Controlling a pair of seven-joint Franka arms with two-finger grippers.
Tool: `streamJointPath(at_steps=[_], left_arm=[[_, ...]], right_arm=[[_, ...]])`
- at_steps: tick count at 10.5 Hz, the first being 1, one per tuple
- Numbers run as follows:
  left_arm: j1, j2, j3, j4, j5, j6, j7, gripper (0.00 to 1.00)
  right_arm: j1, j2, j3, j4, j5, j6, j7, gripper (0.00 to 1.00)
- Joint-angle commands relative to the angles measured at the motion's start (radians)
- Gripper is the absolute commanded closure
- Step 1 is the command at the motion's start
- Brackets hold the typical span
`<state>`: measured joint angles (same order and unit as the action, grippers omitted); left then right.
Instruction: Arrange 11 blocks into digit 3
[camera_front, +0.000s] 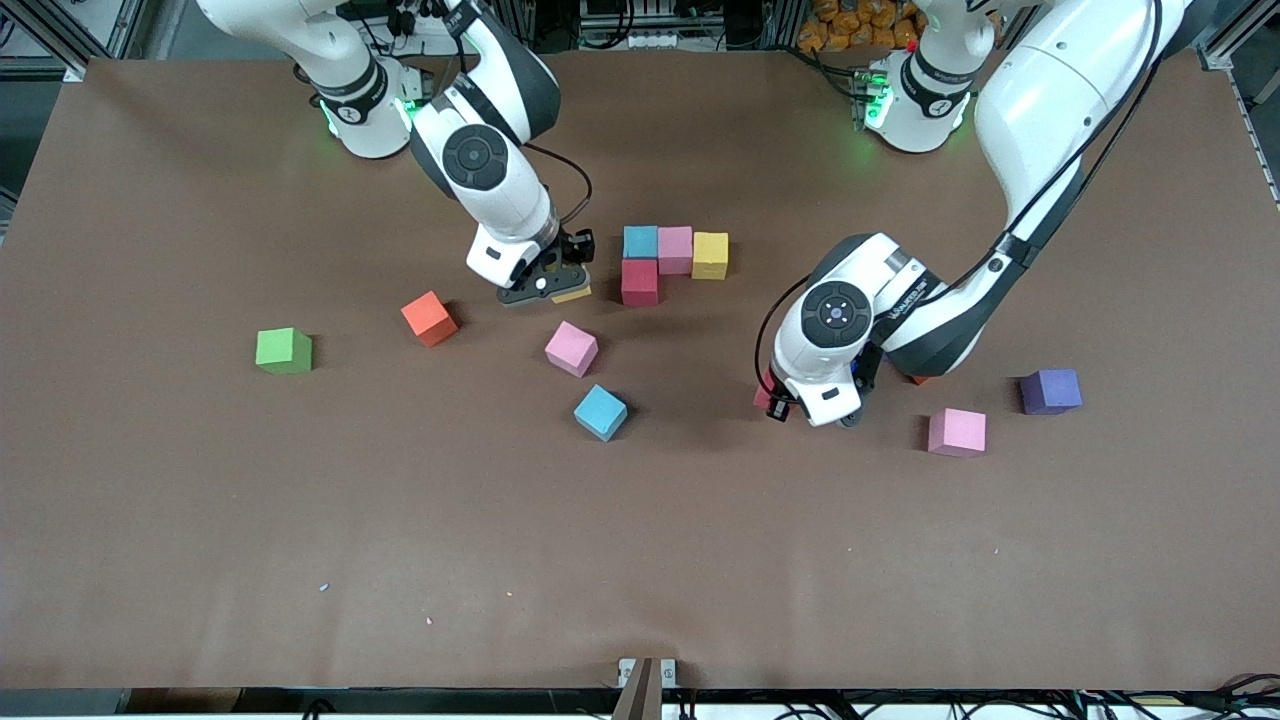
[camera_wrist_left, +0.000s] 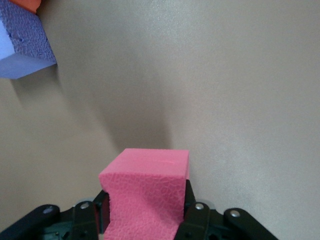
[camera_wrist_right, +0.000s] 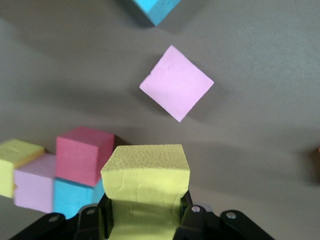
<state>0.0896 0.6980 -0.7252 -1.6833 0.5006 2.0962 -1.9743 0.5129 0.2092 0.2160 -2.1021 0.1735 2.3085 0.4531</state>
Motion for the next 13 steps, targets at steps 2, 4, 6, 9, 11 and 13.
streamJointPath(at_steps=[2, 4, 6, 9, 11, 13], left_arm=[[-0.007, -0.015, 0.006, 0.001, 0.026, -0.018, -0.006, 1.00], [-0.005, -0.015, 0.006, 0.002, 0.026, -0.019, -0.002, 1.00], [-0.001, -0.015, 0.006, 0.004, 0.024, -0.019, 0.003, 1.00], [0.004, -0.025, 0.006, 0.007, 0.024, -0.019, 0.008, 1.00], [0.002, -0.023, 0.006, 0.007, 0.024, -0.018, 0.009, 1.00], [0.001, -0.023, 0.006, 0.013, 0.024, -0.019, 0.011, 1.00]], right_arm=[[-0.016, 0.025, -0.004, 0.042, 0.021, 0.049, 0.085, 1.00], [-0.002, 0.100, -0.004, 0.117, 0.014, 0.049, 0.188, 1.00], [0.004, 0.165, -0.004, 0.193, -0.006, 0.043, 0.191, 1.00], [0.025, 0.290, -0.006, 0.331, -0.162, 0.039, 0.293, 1.00], [0.044, 0.344, -0.004, 0.370, -0.210, 0.042, 0.343, 1.00], [0.062, 0.378, -0.004, 0.389, -0.210, 0.048, 0.378, 1.00]])
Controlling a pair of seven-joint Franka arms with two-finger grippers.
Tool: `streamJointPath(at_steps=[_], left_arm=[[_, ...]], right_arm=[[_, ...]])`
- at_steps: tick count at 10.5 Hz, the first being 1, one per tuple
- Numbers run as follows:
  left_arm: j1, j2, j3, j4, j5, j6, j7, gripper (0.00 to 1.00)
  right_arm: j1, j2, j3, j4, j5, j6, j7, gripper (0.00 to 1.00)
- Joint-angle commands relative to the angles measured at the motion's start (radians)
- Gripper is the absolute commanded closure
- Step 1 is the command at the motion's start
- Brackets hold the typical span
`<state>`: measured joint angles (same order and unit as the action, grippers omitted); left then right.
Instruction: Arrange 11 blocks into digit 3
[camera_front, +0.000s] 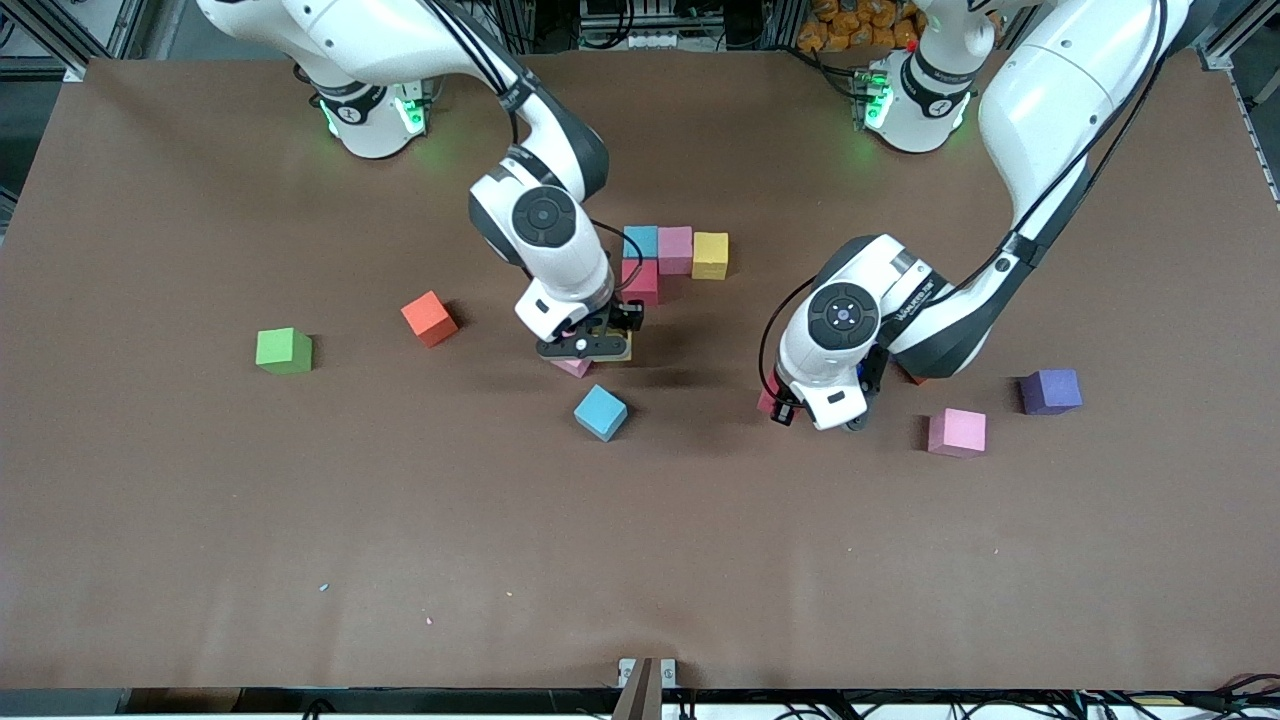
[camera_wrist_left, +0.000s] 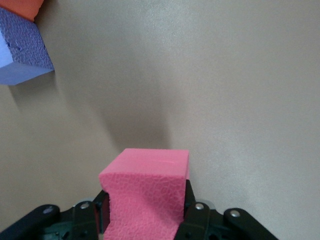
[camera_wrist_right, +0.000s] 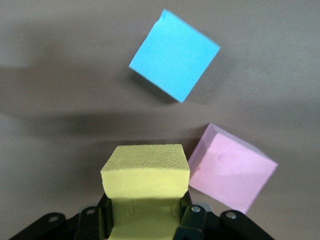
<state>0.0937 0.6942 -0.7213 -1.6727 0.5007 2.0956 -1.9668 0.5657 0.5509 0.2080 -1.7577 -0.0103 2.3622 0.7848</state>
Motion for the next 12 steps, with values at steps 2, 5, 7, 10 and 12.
streamJointPath(at_steps=[2, 5, 7, 10, 12], left_arm=[[0.000, -0.019, 0.002, 0.002, 0.024, -0.017, 0.003, 1.00], [0.009, -0.019, 0.002, 0.016, 0.022, -0.019, 0.002, 1.00], [0.009, -0.021, 0.002, 0.017, 0.019, -0.019, 0.003, 1.00], [0.011, -0.022, 0.002, 0.017, 0.021, -0.019, 0.003, 1.00], [0.011, -0.022, 0.000, 0.019, 0.021, -0.017, 0.003, 1.00]], right_arm=[[0.026, 0.061, 0.005, 0.043, -0.026, 0.012, 0.048, 1.00], [0.054, 0.076, 0.005, 0.037, -0.026, 0.032, 0.051, 1.00], [0.065, 0.081, 0.004, 0.029, -0.026, 0.037, 0.051, 1.00], [0.077, 0.083, 0.004, 0.006, -0.037, 0.060, 0.073, 1.00], [0.077, 0.084, 0.004, 0.001, -0.040, 0.060, 0.083, 1.00]])
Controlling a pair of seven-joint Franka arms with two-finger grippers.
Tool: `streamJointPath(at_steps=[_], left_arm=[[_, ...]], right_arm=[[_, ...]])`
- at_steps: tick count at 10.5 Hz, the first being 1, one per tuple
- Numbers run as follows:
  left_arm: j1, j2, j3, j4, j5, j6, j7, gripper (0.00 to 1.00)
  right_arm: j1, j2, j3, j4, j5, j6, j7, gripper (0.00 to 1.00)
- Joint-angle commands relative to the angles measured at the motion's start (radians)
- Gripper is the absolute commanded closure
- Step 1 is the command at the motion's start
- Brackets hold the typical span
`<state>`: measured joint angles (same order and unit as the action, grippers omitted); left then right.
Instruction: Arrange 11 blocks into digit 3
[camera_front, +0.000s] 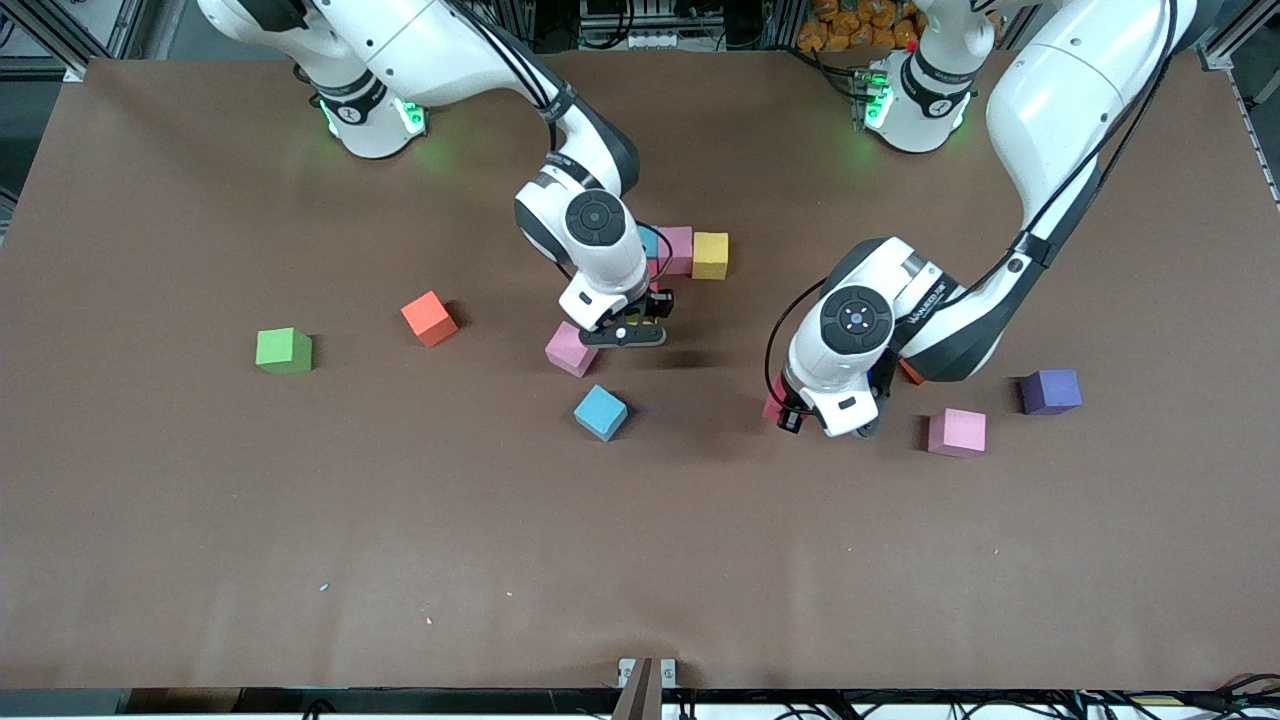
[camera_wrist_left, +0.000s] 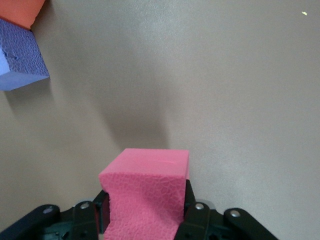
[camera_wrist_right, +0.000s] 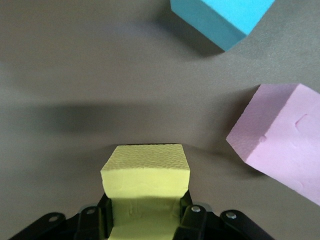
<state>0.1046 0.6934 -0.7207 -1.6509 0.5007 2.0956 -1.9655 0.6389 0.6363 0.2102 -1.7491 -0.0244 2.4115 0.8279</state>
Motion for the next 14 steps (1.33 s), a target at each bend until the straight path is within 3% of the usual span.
streamJointPath(at_steps=[1, 14], left_arm=[[0.000, -0.022, 0.000, -0.003, 0.019, -0.017, 0.002, 1.00], [-0.005, -0.017, 0.000, 0.022, 0.007, -0.017, 0.001, 1.00]], right_arm=[[0.007, -0.001, 0.001, -0.007, -0.026, 0.011, 0.048, 1.00], [0.022, -0.003, 0.001, -0.029, -0.032, 0.000, 0.066, 1.00]])
